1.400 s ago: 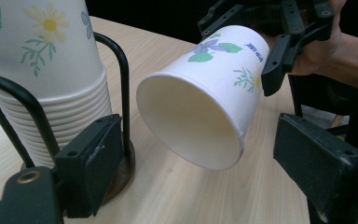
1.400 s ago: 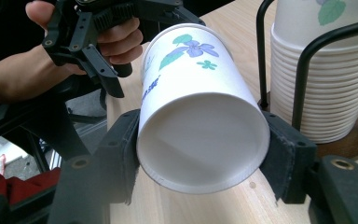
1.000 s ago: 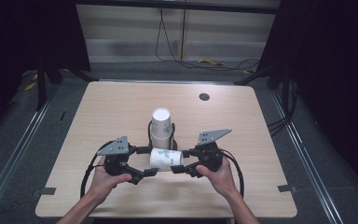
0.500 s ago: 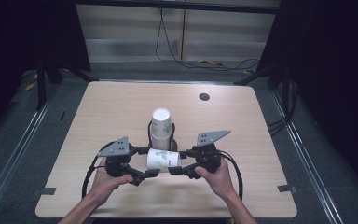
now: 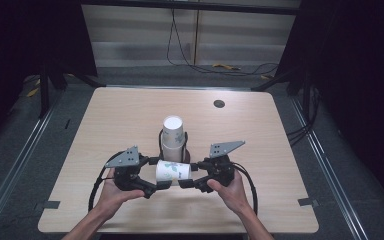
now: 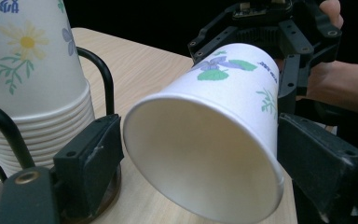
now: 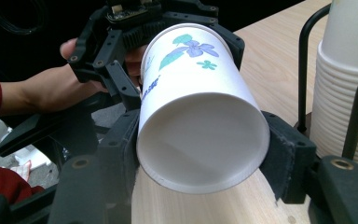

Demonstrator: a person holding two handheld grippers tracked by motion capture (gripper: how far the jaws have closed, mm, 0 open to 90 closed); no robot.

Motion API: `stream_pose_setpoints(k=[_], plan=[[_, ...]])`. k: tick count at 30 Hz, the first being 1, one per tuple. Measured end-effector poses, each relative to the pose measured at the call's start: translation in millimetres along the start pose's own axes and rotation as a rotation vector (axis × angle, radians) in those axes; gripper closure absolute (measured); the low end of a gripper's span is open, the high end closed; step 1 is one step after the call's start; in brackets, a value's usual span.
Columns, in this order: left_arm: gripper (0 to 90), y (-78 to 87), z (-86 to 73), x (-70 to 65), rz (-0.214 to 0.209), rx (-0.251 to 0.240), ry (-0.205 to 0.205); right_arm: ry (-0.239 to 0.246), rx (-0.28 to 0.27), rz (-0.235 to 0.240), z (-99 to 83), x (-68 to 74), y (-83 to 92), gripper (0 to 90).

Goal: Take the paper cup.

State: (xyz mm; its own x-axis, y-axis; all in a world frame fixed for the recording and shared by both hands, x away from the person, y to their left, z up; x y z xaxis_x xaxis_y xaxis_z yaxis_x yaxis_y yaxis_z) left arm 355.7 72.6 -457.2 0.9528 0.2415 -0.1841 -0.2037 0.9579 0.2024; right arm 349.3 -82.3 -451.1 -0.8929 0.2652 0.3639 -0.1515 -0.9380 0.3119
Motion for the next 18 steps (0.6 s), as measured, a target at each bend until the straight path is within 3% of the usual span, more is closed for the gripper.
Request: stream_pose_setpoints(k=[5, 18], plan=[[16.1, -2.8, -0.1, -1.8, 0.009, 0.0, -0.01, 0.0, -0.004, 0.006, 0.9, 0.5, 0.0, 36.7], [15.9, -3.4, 0.6, -4.8, -0.025, -0.015, -0.026, 0.005, 0.004, 0.023, 0.7, 3.1, -0.1, 36.6]])
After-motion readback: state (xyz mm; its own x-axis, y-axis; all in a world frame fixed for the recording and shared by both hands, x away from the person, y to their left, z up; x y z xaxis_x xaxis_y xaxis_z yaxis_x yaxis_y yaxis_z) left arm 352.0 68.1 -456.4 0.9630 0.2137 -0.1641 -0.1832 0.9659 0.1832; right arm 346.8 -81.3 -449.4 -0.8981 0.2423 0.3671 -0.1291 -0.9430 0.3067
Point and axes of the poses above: each handheld gripper's, and its own axes: y roughly backward along the jaws, z roughly out of its top, x roughly to its left, the point moved 7 cm from there along -y, roughly forward along the jaws, and after that the axes turned 4 degrees about -x, right-handed, at the moved point
